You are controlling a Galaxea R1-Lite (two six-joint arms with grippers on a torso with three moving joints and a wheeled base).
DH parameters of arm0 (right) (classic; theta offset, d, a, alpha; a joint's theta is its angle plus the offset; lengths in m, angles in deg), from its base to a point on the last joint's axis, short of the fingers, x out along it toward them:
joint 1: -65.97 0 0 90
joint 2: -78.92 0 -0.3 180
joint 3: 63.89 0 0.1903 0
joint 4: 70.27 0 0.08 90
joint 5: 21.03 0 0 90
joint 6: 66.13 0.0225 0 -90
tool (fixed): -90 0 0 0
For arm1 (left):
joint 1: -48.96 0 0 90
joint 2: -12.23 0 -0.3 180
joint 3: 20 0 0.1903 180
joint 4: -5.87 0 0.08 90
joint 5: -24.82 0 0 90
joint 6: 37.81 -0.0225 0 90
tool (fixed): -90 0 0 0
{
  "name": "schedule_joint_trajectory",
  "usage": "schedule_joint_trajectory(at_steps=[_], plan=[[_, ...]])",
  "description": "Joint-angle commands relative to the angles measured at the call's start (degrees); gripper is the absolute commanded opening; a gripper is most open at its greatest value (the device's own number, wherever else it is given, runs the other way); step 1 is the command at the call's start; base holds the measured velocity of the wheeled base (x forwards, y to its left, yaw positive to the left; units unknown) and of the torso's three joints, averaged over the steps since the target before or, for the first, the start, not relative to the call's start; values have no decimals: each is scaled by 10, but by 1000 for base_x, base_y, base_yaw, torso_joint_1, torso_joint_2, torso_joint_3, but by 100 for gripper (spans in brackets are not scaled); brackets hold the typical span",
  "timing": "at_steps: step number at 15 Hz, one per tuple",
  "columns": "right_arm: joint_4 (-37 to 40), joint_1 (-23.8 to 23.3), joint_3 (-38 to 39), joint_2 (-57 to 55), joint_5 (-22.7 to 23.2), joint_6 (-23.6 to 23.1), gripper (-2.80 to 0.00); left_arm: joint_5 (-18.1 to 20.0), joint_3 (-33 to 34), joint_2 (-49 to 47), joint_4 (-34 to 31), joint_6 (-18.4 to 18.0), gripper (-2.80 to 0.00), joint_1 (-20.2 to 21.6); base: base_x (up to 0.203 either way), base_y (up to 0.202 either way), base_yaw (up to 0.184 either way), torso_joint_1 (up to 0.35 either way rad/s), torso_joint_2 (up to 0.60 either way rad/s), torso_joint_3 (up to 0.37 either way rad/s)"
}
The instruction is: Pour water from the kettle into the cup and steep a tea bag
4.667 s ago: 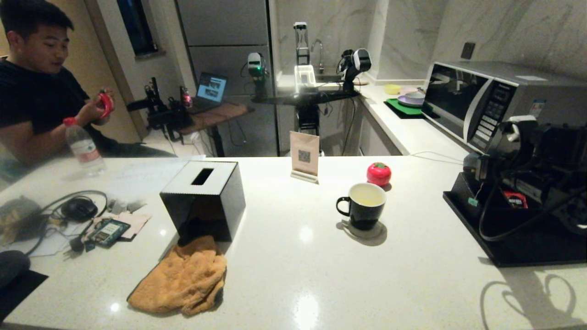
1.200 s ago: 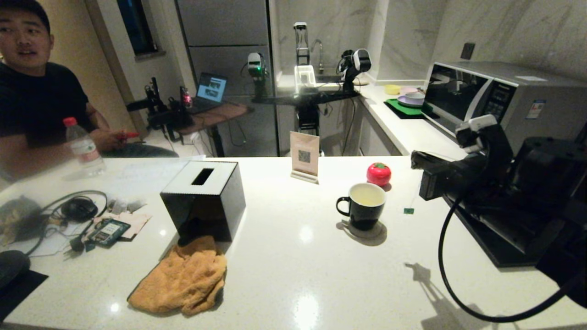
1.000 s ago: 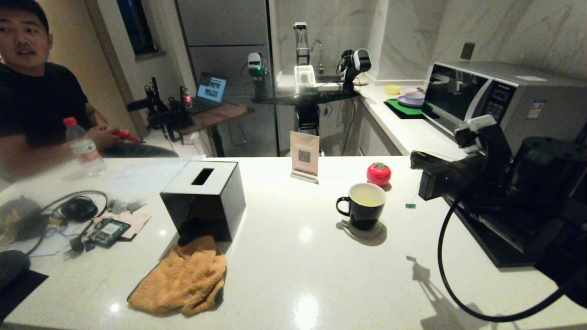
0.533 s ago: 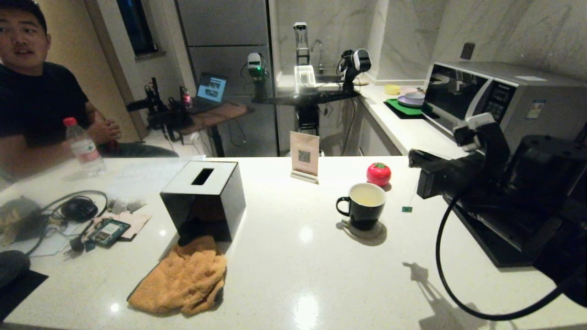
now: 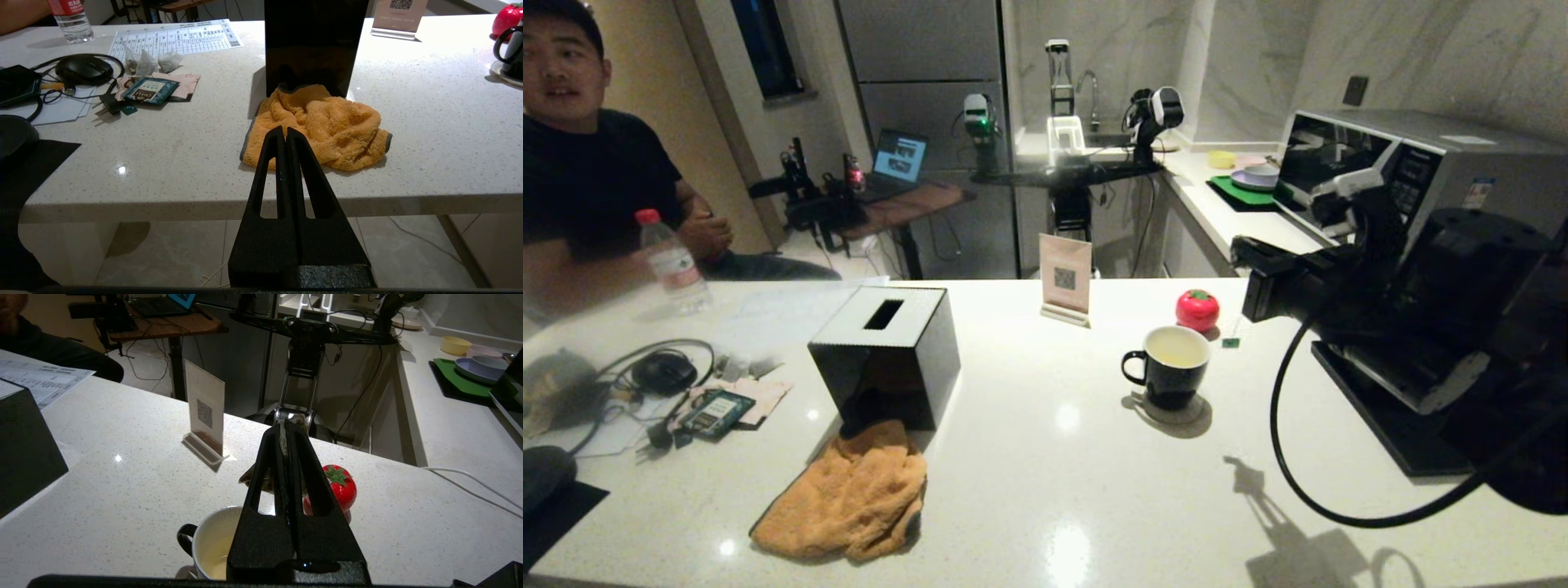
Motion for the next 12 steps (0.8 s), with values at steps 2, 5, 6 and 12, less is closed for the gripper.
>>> schedule_joint_trajectory(at_steps=[2,5,6,12], plan=[[-6,4,-5,-12,-1,-1,-280,0,0,-1,0,0,-280,0,0,0,0,0,0,0],[-4,4,-20,-23,0,-1,-280,0,0,-1,0,0,-280,0,0,0,0,0,0,0],[-2,4,-28,-26,0,-1,-280,0,0,-1,0,0,-280,0,0,0,0,0,0,0],[2,3,-45,-30,0,1,-280,0,0,-1,0,0,-280,0,0,0,0,0,0,0]])
